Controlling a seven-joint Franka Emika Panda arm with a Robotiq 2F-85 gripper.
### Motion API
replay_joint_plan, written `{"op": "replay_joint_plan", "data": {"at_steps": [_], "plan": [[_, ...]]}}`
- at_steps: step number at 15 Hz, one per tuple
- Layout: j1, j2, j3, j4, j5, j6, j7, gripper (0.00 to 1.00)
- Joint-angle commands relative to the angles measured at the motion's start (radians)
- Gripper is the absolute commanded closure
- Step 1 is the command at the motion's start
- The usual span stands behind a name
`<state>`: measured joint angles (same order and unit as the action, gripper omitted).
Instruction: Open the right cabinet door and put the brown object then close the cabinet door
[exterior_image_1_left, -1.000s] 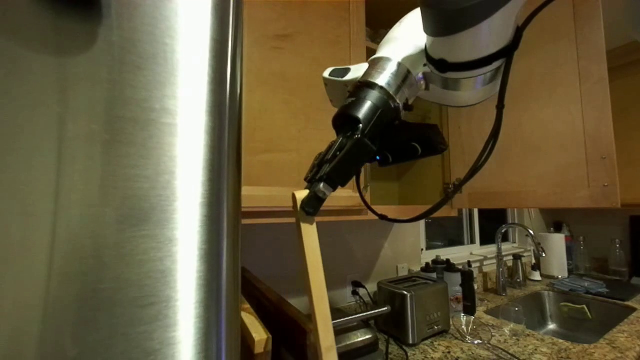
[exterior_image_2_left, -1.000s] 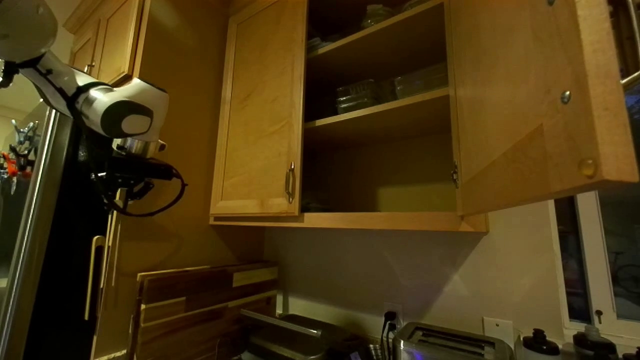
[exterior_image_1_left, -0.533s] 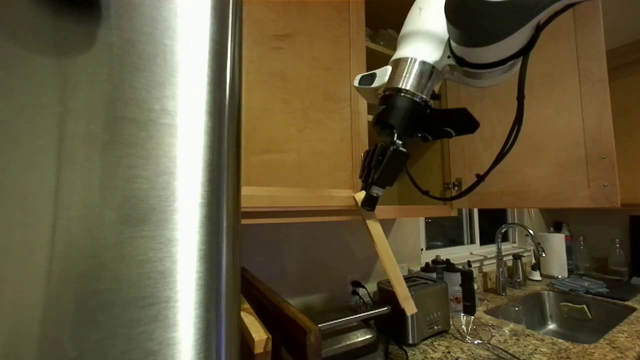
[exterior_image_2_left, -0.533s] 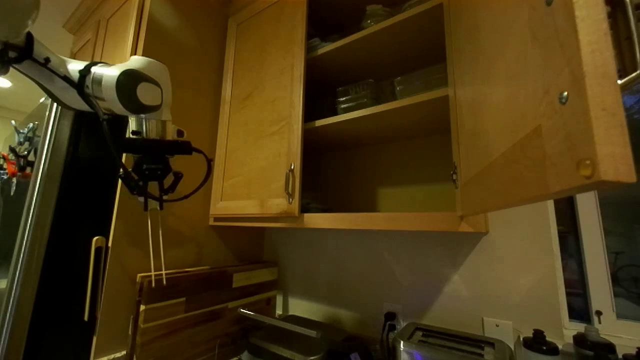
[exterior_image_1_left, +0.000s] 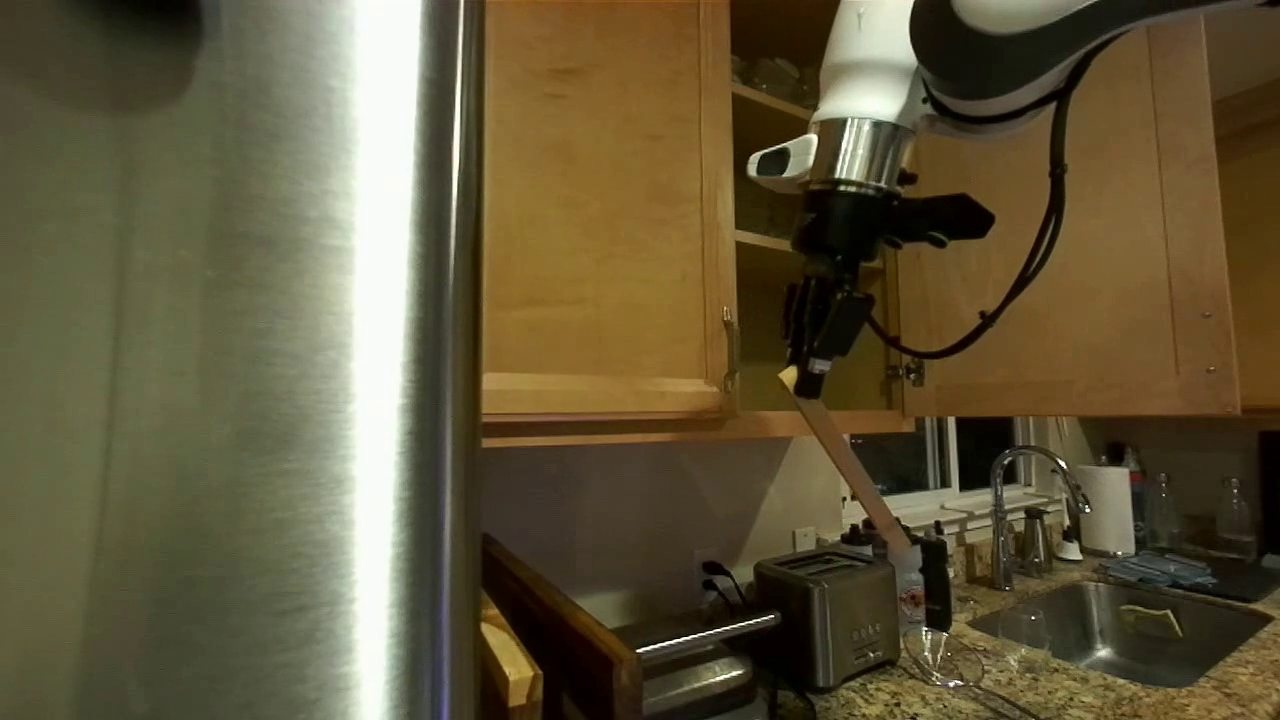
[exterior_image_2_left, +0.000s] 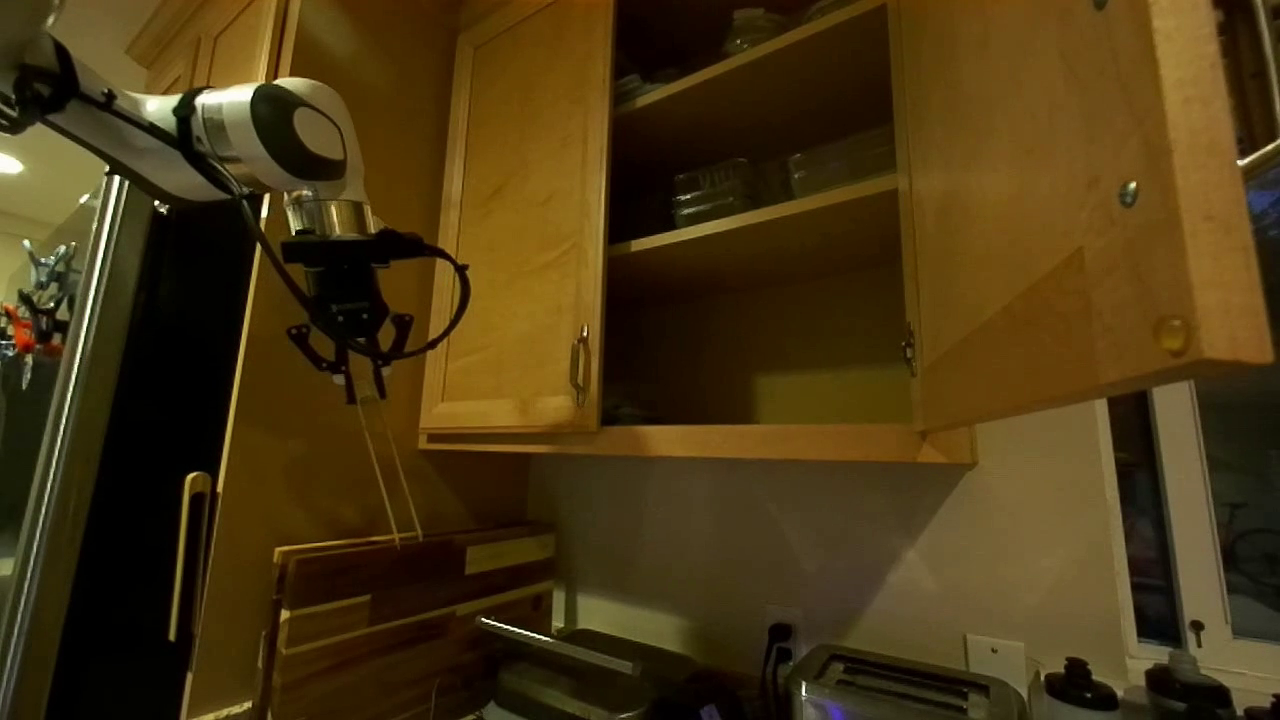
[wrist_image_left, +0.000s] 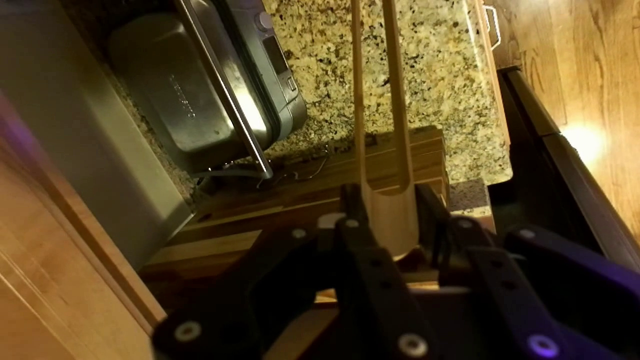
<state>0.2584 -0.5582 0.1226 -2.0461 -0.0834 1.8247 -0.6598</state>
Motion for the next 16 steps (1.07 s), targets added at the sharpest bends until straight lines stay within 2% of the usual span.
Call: {"op": "replay_joint_plan", "data": {"at_steps": [1, 8, 9, 12, 16], "plan": [[0.013, 0.005, -0.008, 0.004, -0.006, -0.003, 0.005, 0.71], [0.013, 0.009, -0.007, 0.004, -0.006, -0.003, 0.005, 0.71], [0.013, 0.009, -0.007, 0.004, -0.006, -0.003, 0.005, 0.92], [-0.008, 0.012, -0.021, 0.005, -0.084, 0.005, -0.05, 0.92], [-0.026, 0.03, -0.075, 0.028, -0.221, 0.027, -0.212, 0.92]]}}
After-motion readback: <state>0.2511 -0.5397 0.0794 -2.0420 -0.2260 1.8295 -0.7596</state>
